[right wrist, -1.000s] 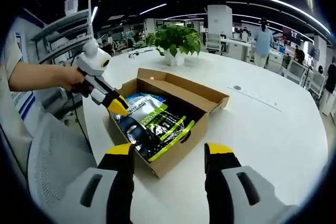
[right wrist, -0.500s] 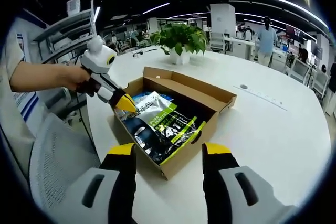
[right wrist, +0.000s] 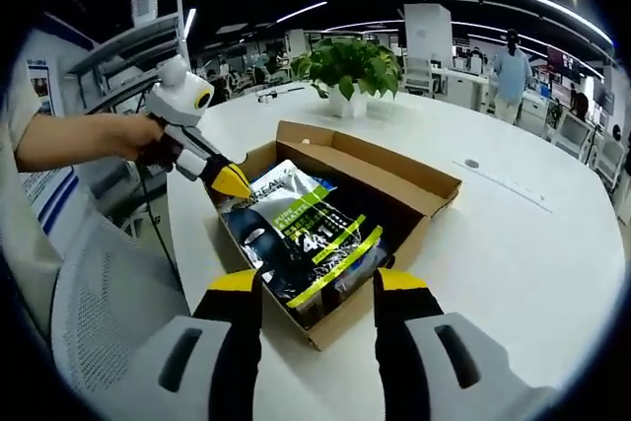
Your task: Operate the shoe box by opening the lid, removing the specified soft item, and placing it in the target area until the item is outside and the box remains undamaged.
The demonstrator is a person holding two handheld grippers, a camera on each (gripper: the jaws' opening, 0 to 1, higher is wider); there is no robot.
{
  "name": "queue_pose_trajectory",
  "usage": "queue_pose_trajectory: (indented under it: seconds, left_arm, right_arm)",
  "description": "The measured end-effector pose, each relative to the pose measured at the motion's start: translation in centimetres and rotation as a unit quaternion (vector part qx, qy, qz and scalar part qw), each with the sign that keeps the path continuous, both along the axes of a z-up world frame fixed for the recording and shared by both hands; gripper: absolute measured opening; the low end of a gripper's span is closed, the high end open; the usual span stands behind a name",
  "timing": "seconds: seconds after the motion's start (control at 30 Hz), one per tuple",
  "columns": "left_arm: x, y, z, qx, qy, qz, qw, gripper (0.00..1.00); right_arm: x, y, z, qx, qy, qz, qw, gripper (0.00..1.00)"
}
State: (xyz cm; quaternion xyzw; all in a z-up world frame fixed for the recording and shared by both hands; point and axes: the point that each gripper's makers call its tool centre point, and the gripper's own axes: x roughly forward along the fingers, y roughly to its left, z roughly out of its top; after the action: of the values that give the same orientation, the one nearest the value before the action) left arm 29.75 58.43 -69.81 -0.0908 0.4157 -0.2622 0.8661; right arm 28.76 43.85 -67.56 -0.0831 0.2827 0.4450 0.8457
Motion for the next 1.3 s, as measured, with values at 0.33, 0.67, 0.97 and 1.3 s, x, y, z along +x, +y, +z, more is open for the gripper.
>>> queue_pose_trajectory:
  seconds: [0.33, 0.67, 0.97, 1.3]
  left_arm:
    - [0.0, 1.7, 0.0, 0.012, -0.003, 0.012, 0.9999, 0.00]
    - [0.3, 3.1, -0.4, 0.026, -0.004, 0.017, 0.9995, 0.00]
    - [0.5, 3.9, -0.7, 0.037, -0.007, 0.019, 0.9991, 0.00]
    - [0.7, 4.3, -1.0, 0.036, -0.009, 0.019, 0.9991, 0.00]
  right_arm:
    - [0.3, 2.4, -0.9, -0.006, 0.009, 0.020, 0.9997, 0.39]
    - [0.7, 4.2, -2.4, -0.015, 0.046, 0.022, 0.9986, 0.33]
    - [0.5, 5.7, -3.6, -0.028, 0.074, 0.028, 0.9964, 0.27]
    - [0.9, 6.7, -4.7, -0.039, 0.107, 0.023, 0.9933, 0.20]
